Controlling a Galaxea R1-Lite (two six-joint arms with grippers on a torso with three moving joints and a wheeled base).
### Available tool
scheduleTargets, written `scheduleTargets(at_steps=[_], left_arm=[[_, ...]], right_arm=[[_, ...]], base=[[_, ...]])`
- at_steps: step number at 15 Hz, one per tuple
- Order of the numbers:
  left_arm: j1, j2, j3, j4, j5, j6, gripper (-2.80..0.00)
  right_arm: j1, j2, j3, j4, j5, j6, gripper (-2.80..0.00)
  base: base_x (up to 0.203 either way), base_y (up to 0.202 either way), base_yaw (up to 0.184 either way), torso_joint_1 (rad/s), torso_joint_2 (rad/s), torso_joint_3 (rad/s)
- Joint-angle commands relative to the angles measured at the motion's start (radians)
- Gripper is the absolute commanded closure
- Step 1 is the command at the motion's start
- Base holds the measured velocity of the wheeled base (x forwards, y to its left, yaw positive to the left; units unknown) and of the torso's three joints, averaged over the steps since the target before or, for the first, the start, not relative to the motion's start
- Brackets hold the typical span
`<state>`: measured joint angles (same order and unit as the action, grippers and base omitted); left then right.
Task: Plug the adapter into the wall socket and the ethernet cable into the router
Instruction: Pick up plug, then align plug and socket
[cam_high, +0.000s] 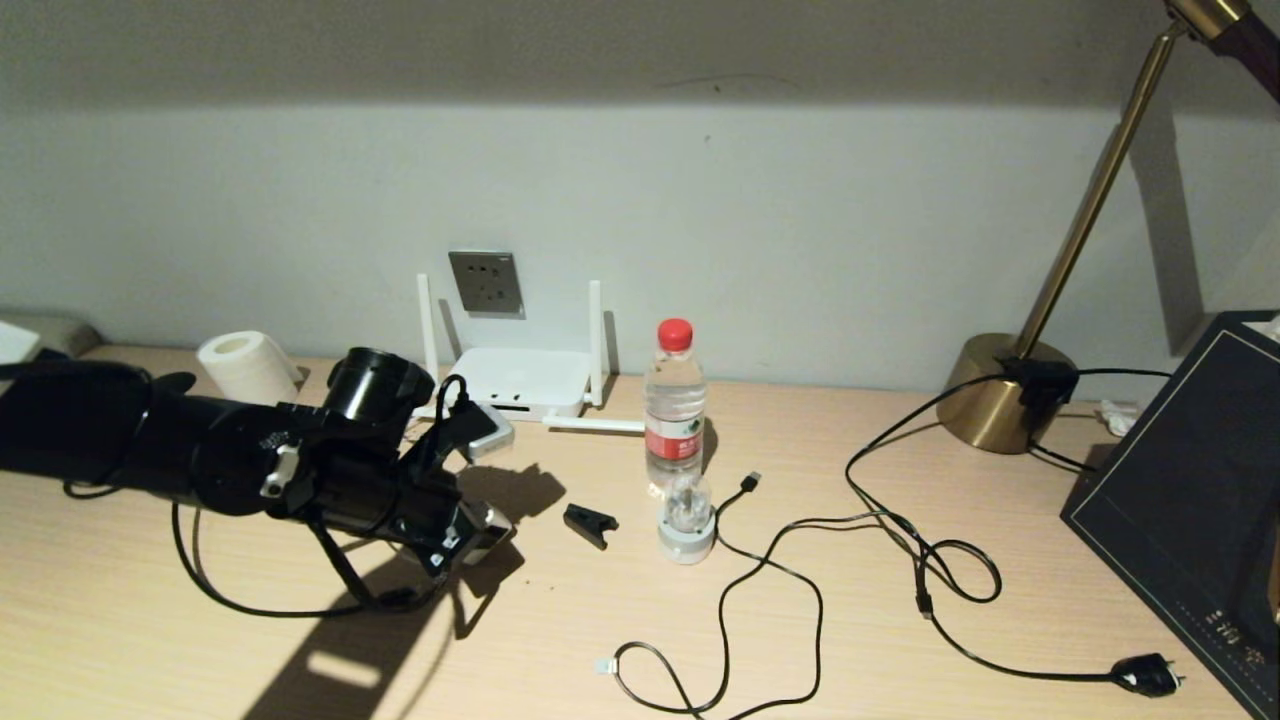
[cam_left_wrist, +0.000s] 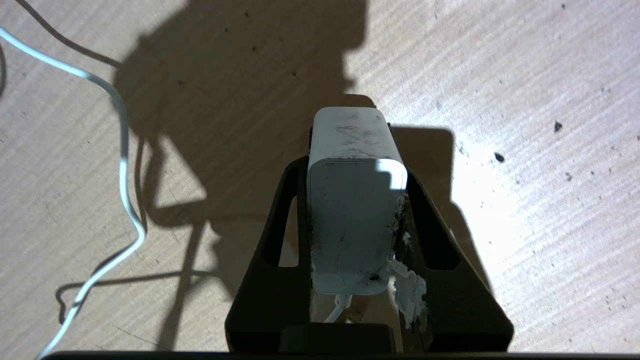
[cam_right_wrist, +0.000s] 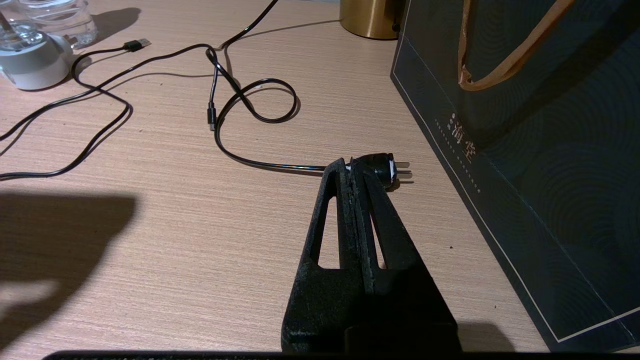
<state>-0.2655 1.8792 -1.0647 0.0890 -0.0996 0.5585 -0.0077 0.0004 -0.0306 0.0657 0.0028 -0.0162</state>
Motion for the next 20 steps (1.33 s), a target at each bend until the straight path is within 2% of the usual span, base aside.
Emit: scheduleTargets(at_steps=[1, 2, 3, 5, 7, 8, 10, 14, 16, 20], left_arm=[[0.0, -0.013, 0.0, -0.027, -0.002, 0.002, 0.0], [0.005, -0.026, -0.003, -0.061, -0.007, -0.006, 0.0], [0.012, -0.032, -0.008, -0.109, -0.011, -0.048, 0.0], [0.018, -0.022, -0.023, -0.26, -0.008, -0.186, 0.0], [0.02, 0.004, -0.004, -0.513, 0.052, -0.341, 0.0], [0.02, 0.012, 0.04, -0.625, 0.09, -0.381, 0.0], [0.034, 0.022, 0.136, -0.815, 0.122, -0.409, 0.0], [0.09, 0.128, 0.159, -1.135, 0.128, -0.431, 0.0], [0.119, 0.175, 0.16, -1.239, 0.107, -0.434, 0.0], [0.132, 0.266, 0.128, -1.363, 0.093, -0.432, 0.0]], right_arm=[[0.0, 0.0, 0.0, 0.0, 0.0, -0.001, 0.0], [0.0, 0.001, 0.0, 0.0, 0.0, -0.001, 0.0], [0.0, 0.0, 0.0, 0.0, 0.0, -0.001, 0.0], [0.0, 0.001, 0.0, 0.0, 0.0, -0.001, 0.0], [0.0, 0.001, 0.0, 0.0, 0.0, -0.001, 0.0], [0.0, 0.001, 0.0, 0.0, 0.0, -0.001, 0.0], [0.0, 0.0, 0.0, 0.0, 0.0, -0.001, 0.0], [0.0, 0.001, 0.0, 0.0, 0.0, -0.001, 0.0], [0.0, 0.0, 0.0, 0.0, 0.0, -0.001, 0.0], [0.0, 0.001, 0.0, 0.0, 0.0, -0.001, 0.0]], base=[[0.0, 0.0, 0.0, 0.0, 0.0, 0.0], [0.0, 0.0, 0.0, 0.0, 0.0, 0.0], [0.0, 0.0, 0.0, 0.0, 0.0, 0.0], [0.0, 0.0, 0.0, 0.0, 0.0, 0.0], [0.0, 0.0, 0.0, 0.0, 0.0, 0.0], [0.0, 0.0, 0.0, 0.0, 0.0, 0.0], [0.0, 0.0, 0.0, 0.0, 0.0, 0.0], [0.0, 0.0, 0.0, 0.0, 0.0, 0.0], [0.0, 0.0, 0.0, 0.0, 0.0, 0.0], [0.0, 0.0, 0.0, 0.0, 0.0, 0.0]])
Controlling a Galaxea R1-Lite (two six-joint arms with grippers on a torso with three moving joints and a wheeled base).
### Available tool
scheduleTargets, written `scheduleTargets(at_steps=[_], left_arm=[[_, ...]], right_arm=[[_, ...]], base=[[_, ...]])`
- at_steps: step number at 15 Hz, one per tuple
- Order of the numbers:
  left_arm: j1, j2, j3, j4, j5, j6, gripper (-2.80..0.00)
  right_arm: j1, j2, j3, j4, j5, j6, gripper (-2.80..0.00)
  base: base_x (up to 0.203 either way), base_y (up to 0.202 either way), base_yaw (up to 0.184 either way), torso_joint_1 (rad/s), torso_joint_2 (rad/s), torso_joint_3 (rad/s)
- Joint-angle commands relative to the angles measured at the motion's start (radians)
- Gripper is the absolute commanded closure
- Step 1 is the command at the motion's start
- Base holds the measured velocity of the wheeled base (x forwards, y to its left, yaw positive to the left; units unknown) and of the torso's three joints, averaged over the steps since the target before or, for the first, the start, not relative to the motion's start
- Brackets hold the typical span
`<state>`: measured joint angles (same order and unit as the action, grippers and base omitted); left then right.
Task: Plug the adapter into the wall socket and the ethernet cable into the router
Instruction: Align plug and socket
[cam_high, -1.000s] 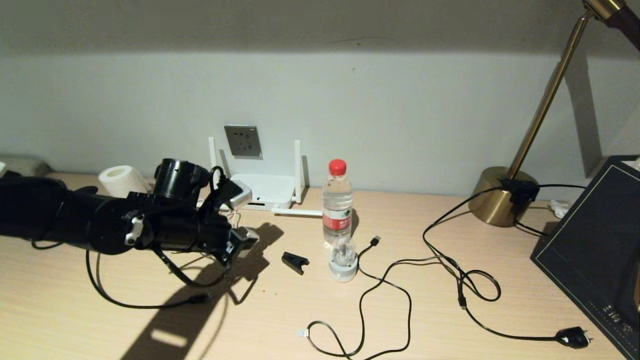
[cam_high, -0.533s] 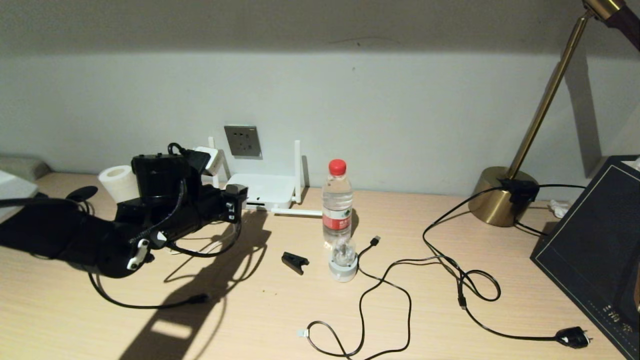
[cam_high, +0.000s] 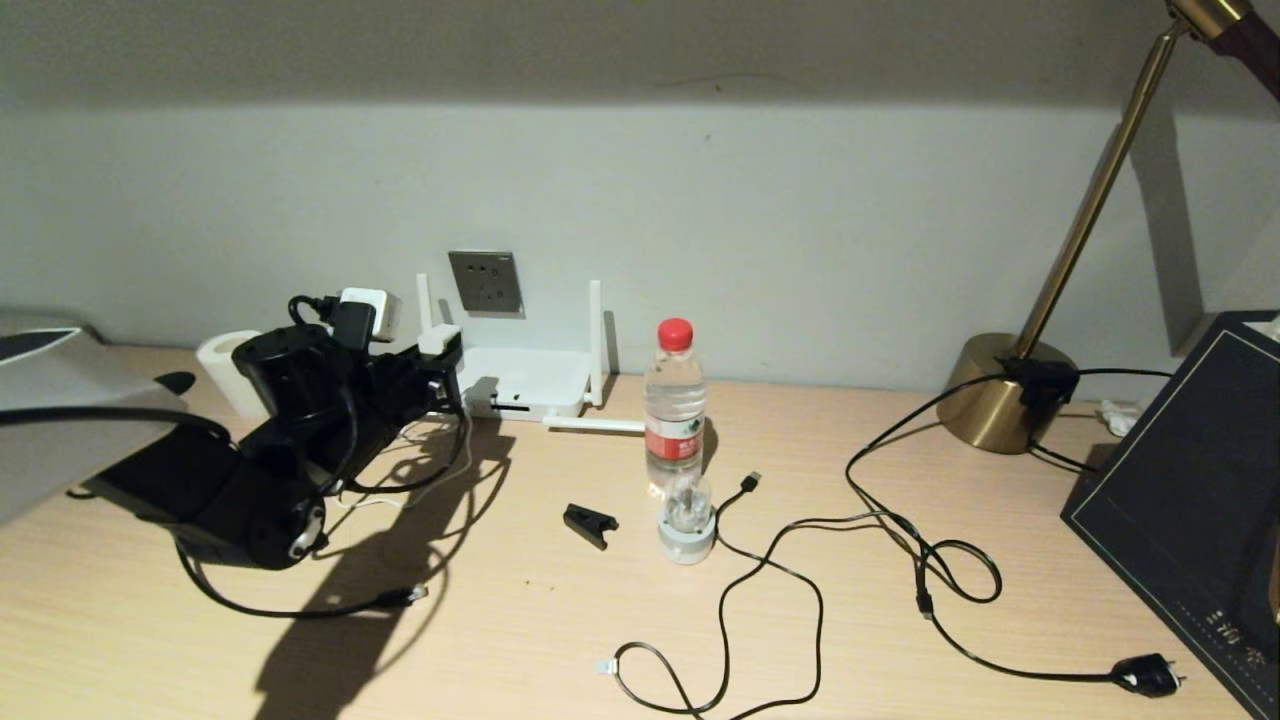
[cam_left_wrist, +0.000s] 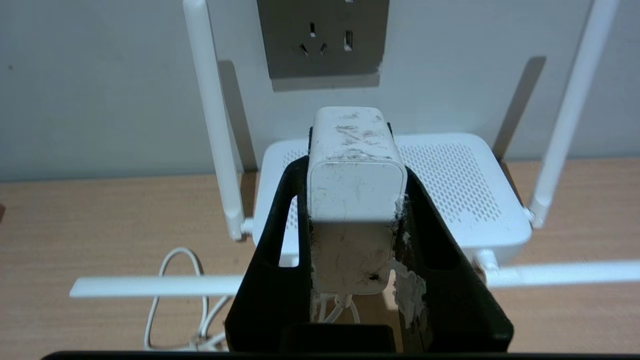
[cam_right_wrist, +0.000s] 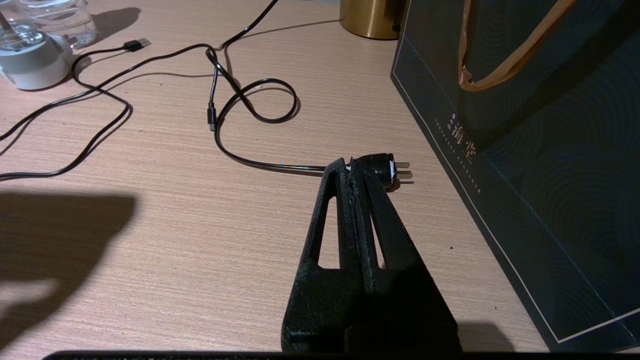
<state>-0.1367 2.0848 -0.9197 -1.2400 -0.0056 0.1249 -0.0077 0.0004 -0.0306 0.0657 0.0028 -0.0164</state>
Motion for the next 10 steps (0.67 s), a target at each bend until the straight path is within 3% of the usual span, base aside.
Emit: scheduleTargets(at_steps=[1, 10], left_arm=[[0.002, 0.082, -0.036, -0.048, 0.0, 0.003, 0.0], [-0.006, 0.171, -0.236, -0.055, -0.002, 0.003, 0.0]], right_arm=[[0.0, 0.0, 0.0, 0.0, 0.0, 0.0, 0.0], [0.0, 0.0, 0.0, 0.0, 0.0, 0.0, 0.0]], base=[[0.0, 0.0, 0.0, 0.0, 0.0, 0.0], [0.0, 0.0, 0.0, 0.0, 0.0, 0.0]])
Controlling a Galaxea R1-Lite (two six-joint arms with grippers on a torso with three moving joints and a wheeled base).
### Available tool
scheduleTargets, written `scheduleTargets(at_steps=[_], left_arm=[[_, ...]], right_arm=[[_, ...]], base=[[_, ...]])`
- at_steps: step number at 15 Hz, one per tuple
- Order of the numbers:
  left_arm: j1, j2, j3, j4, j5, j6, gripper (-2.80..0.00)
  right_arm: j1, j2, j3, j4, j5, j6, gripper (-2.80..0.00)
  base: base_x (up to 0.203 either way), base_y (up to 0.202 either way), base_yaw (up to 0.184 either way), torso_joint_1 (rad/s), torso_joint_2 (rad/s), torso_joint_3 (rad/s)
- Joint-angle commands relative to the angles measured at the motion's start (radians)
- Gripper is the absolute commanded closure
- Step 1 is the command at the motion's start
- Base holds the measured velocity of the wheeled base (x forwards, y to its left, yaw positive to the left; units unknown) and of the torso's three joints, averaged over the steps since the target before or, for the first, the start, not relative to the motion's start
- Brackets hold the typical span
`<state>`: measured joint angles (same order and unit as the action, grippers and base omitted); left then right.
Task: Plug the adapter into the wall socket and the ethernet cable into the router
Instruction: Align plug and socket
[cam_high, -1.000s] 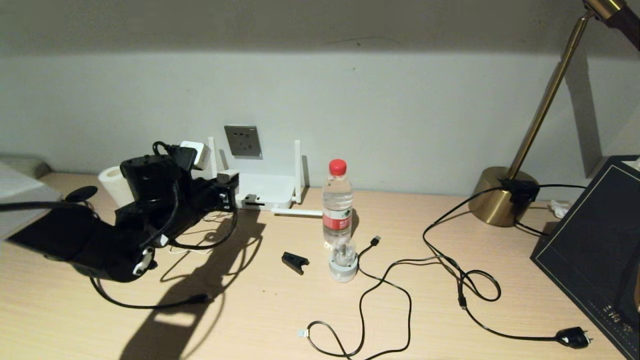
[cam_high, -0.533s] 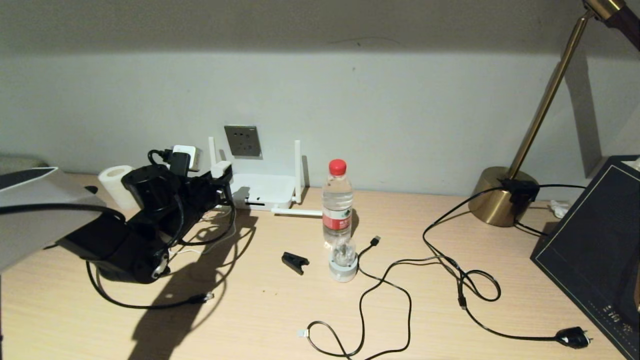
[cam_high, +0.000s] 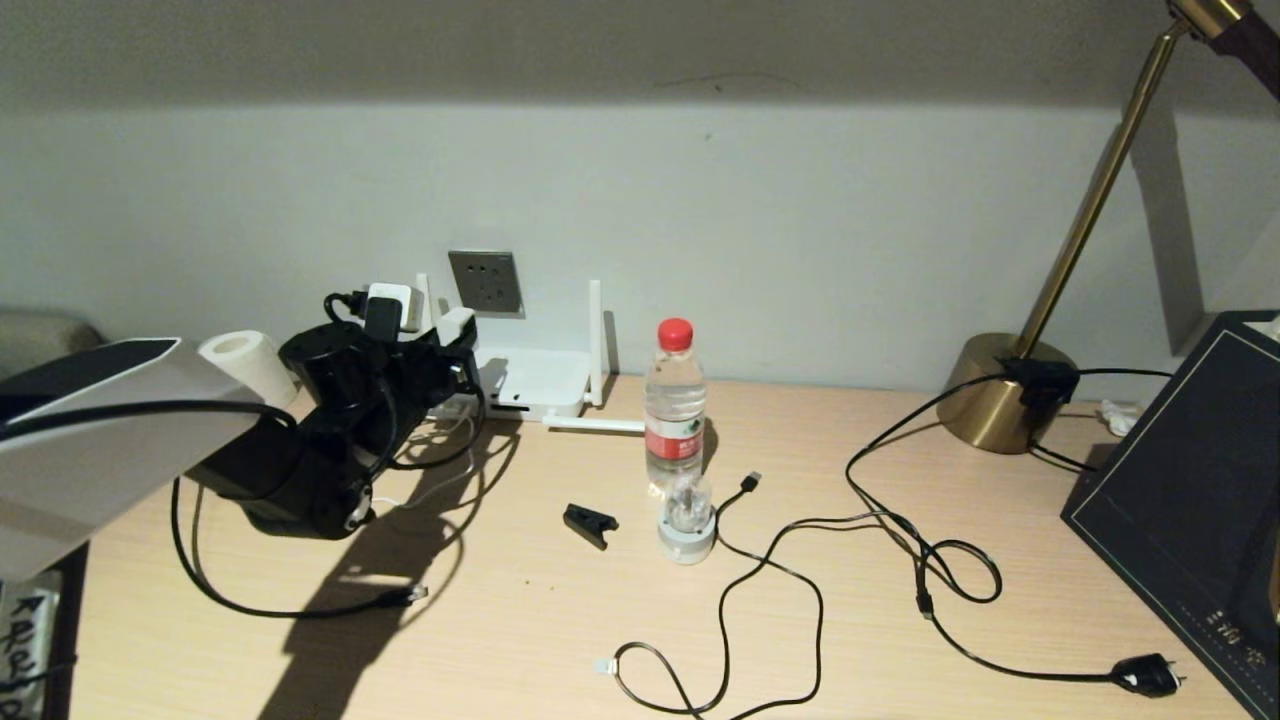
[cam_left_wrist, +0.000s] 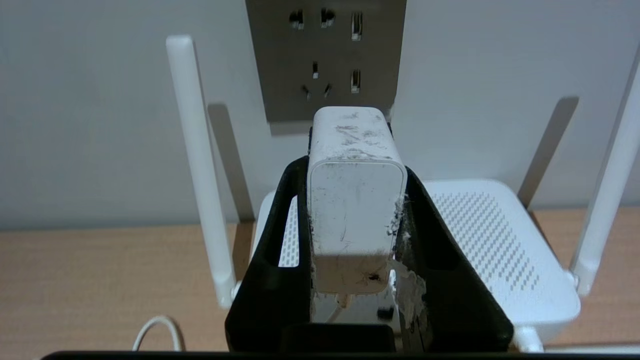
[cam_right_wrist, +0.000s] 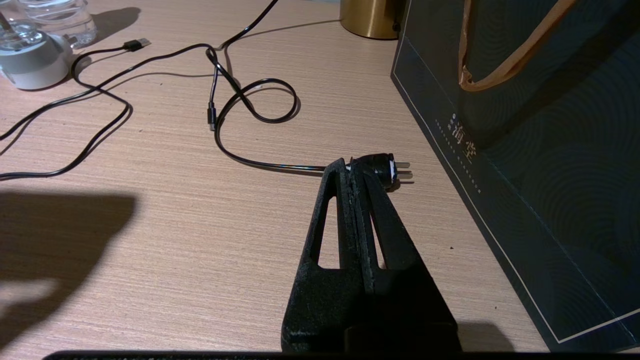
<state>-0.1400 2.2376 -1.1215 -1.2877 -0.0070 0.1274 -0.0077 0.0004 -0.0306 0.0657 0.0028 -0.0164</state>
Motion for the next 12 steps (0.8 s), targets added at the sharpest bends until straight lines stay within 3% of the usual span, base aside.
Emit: scheduleTargets(at_steps=[1, 6, 12], left_arm=[[-0.003, 0.028, -0.059, -0.007, 0.001, 0.0, 0.0], [-0.002, 0.072, -0.149, -0.005, 0.026, -0.001, 0.0], [0.003, 0.074, -0.159, -0.005, 0.027, -0.003, 0.0]], right_arm=[[0.0, 0.0, 0.0, 0.0, 0.0, 0.0, 0.0], [0.0, 0.0, 0.0, 0.0, 0.0, 0.0, 0.0], [0.0, 0.0, 0.0, 0.0, 0.0, 0.0, 0.0]], base=[[0.0, 0.0, 0.0, 0.0, 0.0, 0.0], [0.0, 0.0, 0.0, 0.0, 0.0, 0.0], [0.0, 0.0, 0.0, 0.0, 0.0, 0.0]])
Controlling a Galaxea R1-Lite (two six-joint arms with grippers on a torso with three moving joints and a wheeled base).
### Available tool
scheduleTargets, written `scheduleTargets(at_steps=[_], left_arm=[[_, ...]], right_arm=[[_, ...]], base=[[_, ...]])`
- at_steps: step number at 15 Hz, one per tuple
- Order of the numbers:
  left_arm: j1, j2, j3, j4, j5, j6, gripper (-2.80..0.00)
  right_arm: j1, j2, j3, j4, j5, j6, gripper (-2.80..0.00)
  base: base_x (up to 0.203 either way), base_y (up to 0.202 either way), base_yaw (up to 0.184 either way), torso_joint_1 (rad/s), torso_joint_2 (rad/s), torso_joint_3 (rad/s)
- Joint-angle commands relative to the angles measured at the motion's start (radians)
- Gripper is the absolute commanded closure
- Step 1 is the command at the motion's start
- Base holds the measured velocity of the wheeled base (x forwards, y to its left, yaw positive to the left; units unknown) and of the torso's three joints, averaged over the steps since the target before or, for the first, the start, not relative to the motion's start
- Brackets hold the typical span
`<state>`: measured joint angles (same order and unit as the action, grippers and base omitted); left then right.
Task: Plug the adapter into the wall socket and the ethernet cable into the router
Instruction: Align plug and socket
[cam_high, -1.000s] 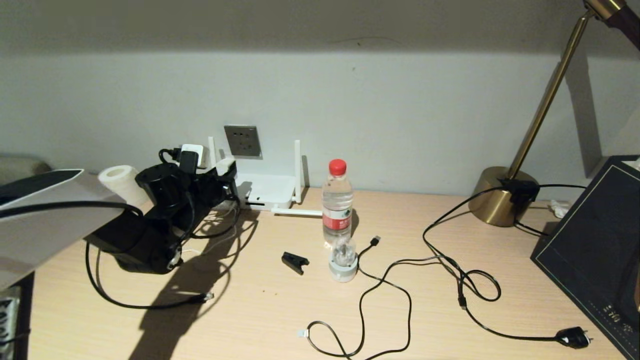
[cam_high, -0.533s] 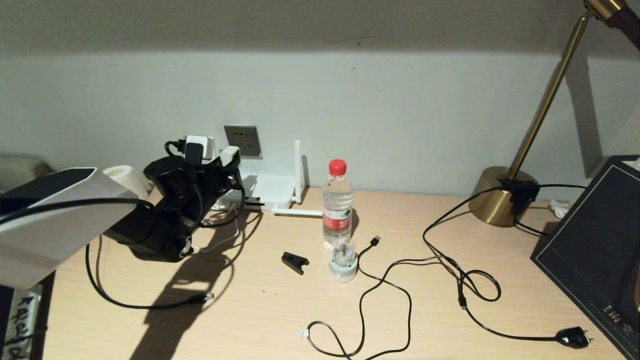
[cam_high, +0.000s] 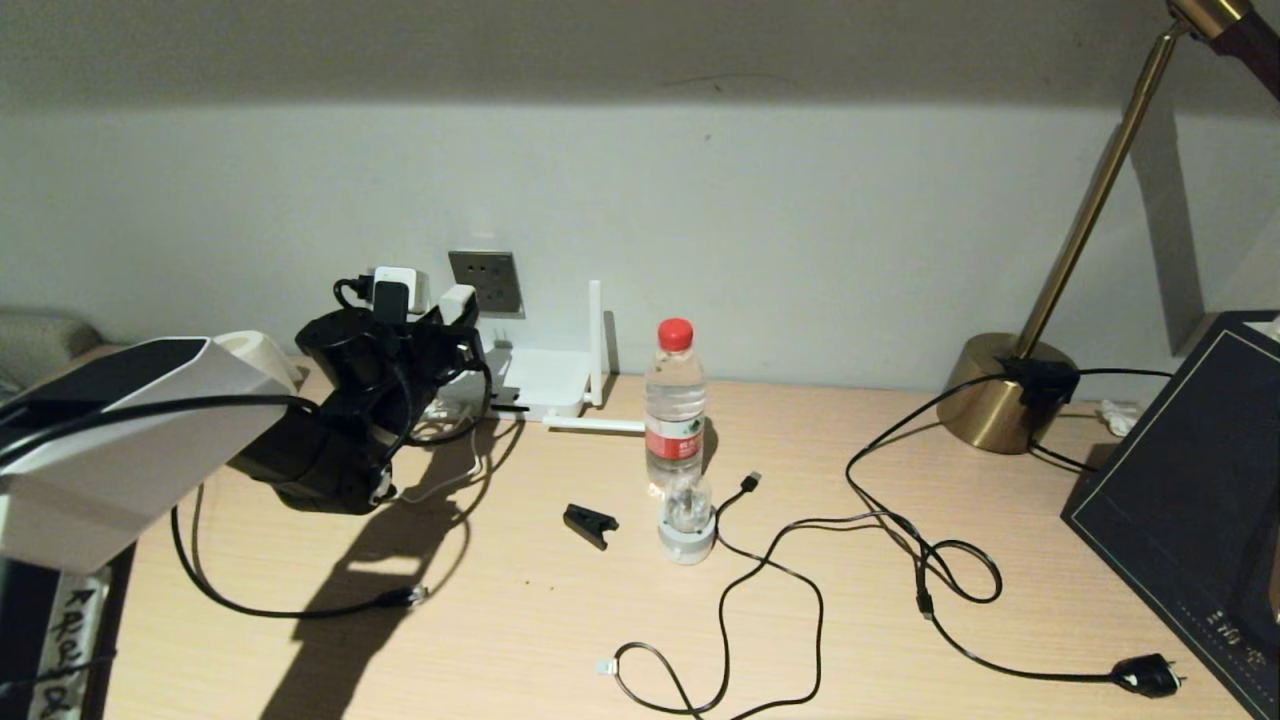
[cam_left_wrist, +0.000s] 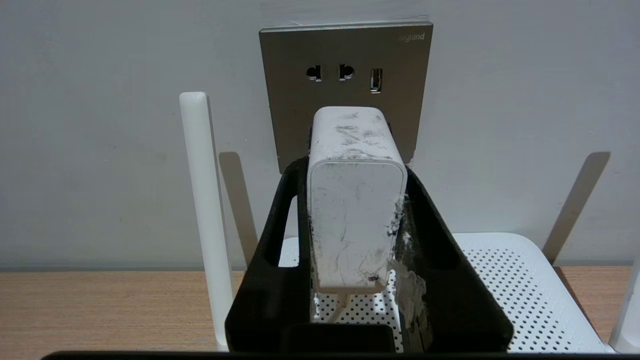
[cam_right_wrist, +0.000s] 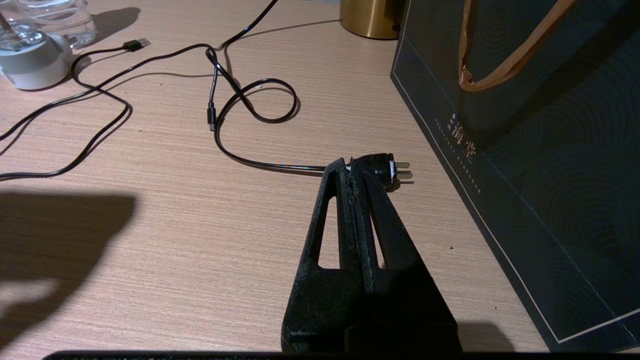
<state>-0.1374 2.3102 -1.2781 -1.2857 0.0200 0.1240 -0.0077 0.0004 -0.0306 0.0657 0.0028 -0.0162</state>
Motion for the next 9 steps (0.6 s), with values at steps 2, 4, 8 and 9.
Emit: scheduleTargets(at_steps=[2, 4, 8, 9], left_arm=[[0.002, 0.003, -0.014, -0.005, 0.0, -0.01, 0.0], [0.004, 0.015, -0.035, -0.003, 0.001, -0.012, 0.0], [0.004, 0.023, -0.04, -0.001, 0.001, -0.012, 0.0], [0.003, 0.029, -0.051, -0.001, 0.001, -0.012, 0.0]], right_arm=[[0.0, 0.0, 0.0, 0.0, 0.0, -0.001, 0.0], [0.0, 0.0, 0.0, 0.0, 0.0, -0.001, 0.0], [0.0, 0.0, 0.0, 0.0, 0.0, -0.001, 0.0], [0.0, 0.0, 0.0, 0.0, 0.0, -0.001, 0.0]], base=[[0.0, 0.0, 0.0, 0.0, 0.0, 0.0], [0.0, 0.0, 0.0, 0.0, 0.0, 0.0], [0.0, 0.0, 0.0, 0.0, 0.0, 0.0], [0.0, 0.0, 0.0, 0.0, 0.0, 0.0]])
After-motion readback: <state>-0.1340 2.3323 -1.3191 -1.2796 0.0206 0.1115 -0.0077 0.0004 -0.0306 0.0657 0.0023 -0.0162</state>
